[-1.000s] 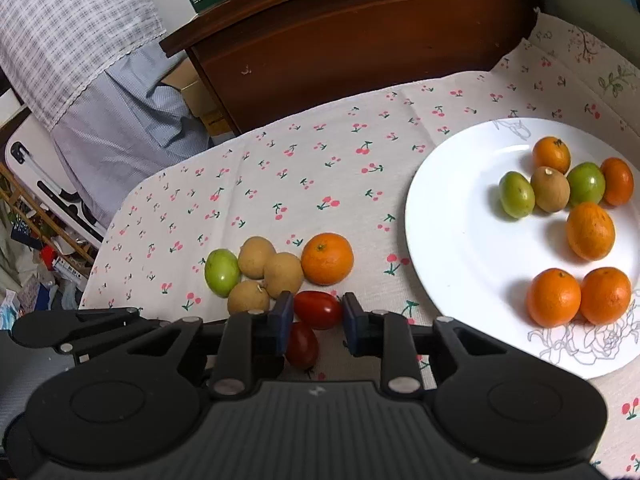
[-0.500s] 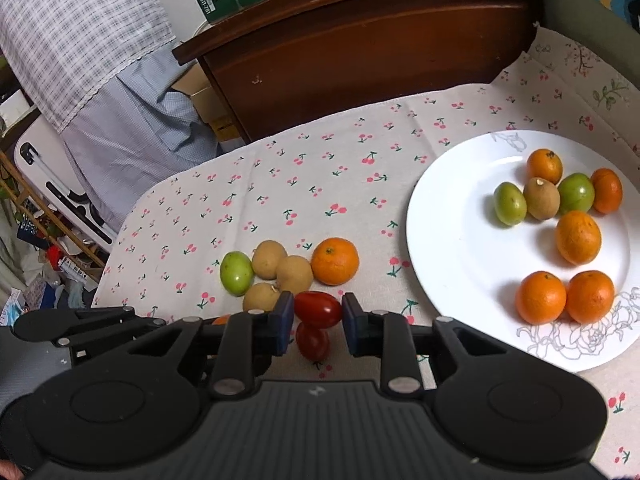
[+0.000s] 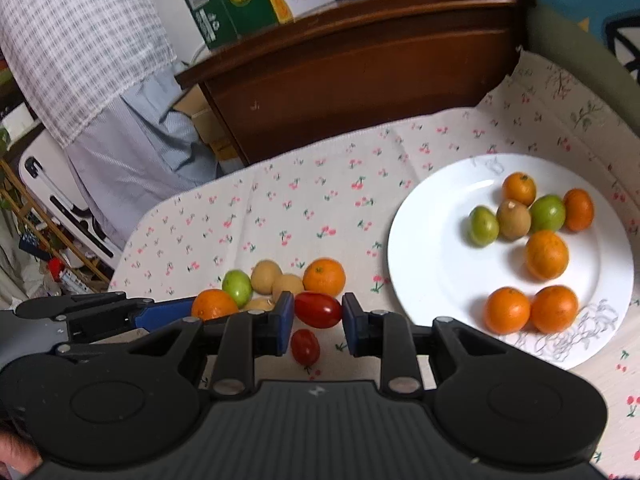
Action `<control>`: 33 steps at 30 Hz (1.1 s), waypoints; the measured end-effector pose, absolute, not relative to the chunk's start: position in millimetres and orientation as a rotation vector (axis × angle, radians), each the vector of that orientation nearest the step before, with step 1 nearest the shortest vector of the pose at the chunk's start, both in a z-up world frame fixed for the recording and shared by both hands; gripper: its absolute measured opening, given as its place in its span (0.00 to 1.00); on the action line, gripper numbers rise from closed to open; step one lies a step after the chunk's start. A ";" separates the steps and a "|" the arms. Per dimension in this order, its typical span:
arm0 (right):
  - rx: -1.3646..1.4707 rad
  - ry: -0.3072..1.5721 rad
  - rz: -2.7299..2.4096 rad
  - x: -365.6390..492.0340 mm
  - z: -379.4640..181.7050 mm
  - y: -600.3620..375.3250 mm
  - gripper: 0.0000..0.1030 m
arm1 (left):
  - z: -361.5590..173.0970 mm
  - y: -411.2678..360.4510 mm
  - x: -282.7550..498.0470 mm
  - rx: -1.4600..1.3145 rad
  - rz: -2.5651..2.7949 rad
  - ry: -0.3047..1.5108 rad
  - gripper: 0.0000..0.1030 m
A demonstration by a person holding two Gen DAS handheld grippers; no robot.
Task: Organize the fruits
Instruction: 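Lift the tomato and orange and carry both over the plate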
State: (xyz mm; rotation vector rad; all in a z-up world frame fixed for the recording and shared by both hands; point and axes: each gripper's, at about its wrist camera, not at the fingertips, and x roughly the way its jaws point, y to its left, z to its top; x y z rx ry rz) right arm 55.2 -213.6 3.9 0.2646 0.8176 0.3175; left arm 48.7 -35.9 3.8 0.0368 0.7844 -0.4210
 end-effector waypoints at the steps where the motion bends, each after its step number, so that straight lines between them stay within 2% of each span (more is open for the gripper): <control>1: 0.267 0.811 0.316 54.5 6.3 -215.5 0.25 | 5.8 -35.5 49.7 0.030 -0.418 0.781 0.29; 21: 0.325 0.699 0.216 46.1 41.6 -268.1 0.25 | 38.5 -80.6 64.1 0.020 -0.511 0.685 0.29; 33: 0.424 0.680 0.099 44.6 45.8 -309.5 0.25 | 28.1 -105.8 83.1 0.012 -0.539 0.717 0.29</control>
